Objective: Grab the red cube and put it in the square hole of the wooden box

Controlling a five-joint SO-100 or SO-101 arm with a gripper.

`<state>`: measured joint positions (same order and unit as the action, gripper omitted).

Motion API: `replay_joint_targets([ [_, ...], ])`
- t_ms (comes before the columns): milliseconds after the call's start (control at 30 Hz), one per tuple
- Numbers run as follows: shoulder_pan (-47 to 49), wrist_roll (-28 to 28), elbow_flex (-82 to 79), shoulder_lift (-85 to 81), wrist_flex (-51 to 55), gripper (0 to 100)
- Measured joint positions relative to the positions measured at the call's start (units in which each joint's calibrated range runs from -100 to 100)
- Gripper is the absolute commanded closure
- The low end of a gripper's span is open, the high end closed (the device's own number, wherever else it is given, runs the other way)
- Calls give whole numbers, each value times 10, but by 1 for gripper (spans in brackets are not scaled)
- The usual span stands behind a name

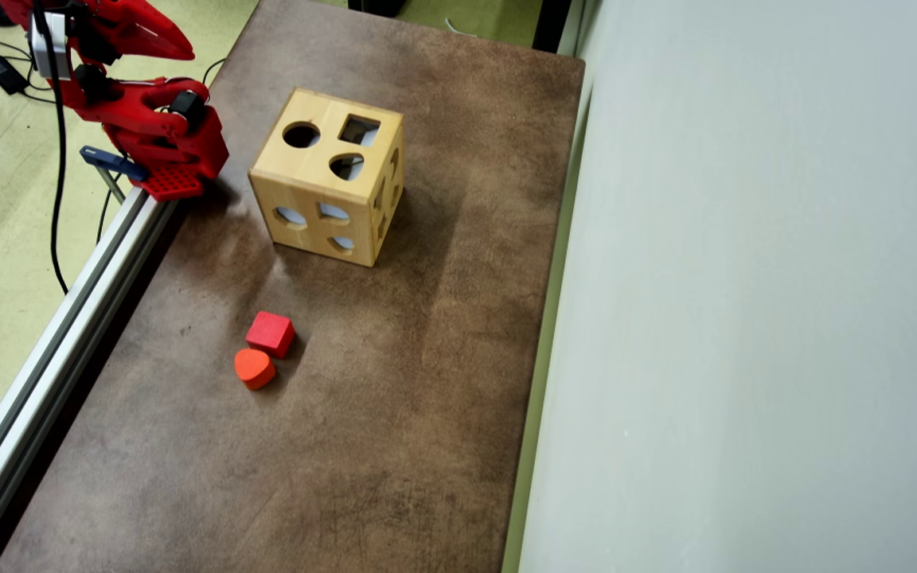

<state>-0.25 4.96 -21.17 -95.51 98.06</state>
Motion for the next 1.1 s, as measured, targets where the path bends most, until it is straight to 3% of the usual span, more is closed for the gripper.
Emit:
replay_joint_targets([
  [367, 5, 0, -3, 3, 0, 97],
  [800, 3, 2, -2, 119, -41, 97],
  [1100, -32, 84, -3, 186, -65, 97],
])
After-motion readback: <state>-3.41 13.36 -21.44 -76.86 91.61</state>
